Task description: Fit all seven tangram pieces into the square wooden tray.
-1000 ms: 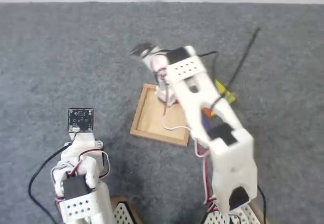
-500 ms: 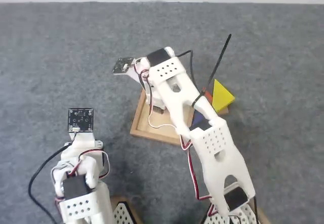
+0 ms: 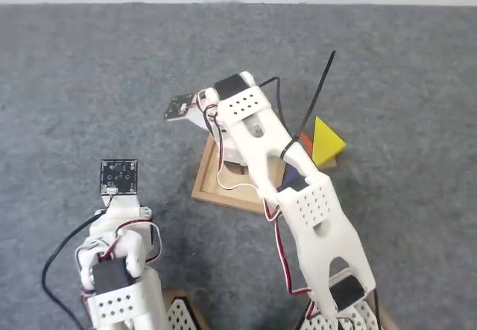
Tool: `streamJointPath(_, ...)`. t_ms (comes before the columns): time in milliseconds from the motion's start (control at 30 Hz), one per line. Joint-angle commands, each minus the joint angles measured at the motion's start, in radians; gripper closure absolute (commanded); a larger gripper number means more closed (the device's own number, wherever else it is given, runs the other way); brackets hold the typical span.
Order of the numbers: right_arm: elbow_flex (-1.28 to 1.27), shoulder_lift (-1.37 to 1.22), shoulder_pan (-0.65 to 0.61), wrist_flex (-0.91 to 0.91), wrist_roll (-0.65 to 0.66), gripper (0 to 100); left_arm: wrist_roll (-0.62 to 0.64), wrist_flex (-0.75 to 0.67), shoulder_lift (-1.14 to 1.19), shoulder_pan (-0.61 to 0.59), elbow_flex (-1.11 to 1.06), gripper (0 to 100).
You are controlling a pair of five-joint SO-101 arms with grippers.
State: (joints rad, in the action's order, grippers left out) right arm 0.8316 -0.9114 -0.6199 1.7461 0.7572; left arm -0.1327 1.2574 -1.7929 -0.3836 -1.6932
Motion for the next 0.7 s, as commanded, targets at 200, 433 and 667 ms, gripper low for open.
streamJointPath(200,0.046,0.018,0.004,0.005,0.012,69.3,-0.009,0.005,-0.02,-0.003,0.008,98)
streamJointPath(433,0.095,0.021,0.001,0.007,0.005,69.1,-0.009,0.005,-0.02,-0.003,0.008,98)
streamJointPath(667,0.281,0.031,0.022,0.039,-0.114,69.1,-0.009,0.005,-0.02,-0.003,0.008,98)
